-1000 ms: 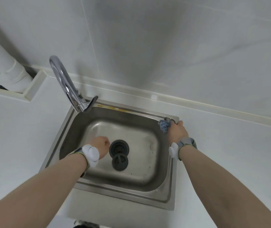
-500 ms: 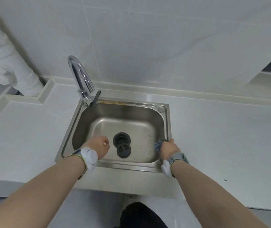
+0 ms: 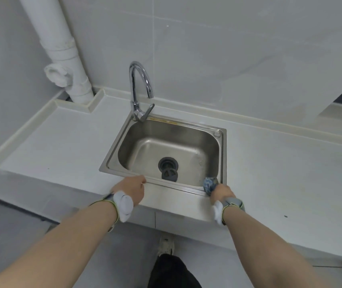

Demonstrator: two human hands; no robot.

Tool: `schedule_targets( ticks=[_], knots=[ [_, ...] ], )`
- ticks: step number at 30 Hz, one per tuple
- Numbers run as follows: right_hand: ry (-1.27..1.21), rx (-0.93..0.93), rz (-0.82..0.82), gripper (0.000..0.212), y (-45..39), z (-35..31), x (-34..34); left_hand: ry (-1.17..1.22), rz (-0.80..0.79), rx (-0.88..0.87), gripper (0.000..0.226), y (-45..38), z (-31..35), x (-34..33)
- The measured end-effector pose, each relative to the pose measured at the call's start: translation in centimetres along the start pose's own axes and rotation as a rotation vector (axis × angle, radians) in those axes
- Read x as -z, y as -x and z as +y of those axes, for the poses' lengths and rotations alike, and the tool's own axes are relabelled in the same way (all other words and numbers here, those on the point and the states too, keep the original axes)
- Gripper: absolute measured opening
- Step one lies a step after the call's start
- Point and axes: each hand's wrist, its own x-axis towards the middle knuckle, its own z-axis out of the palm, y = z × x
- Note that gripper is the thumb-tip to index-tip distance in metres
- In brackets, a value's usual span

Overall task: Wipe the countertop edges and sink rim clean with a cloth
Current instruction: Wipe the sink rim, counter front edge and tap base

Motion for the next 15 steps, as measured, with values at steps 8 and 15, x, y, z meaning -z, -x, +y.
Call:
schedule_targets(
  ticks=[8,15],
  knots=[
    [0.21,0.081,0.01,0.04,-1.7,0.3,1.8,0.022,0.003,0.05,0.034,-2.0,-0.8,2.2],
    [0.177,0.059,0.148,0.03,-9.2,-0.9,6.0,0.079,0.047,0.133,0.035,-7.7,-0.5,5.4]
  ],
)
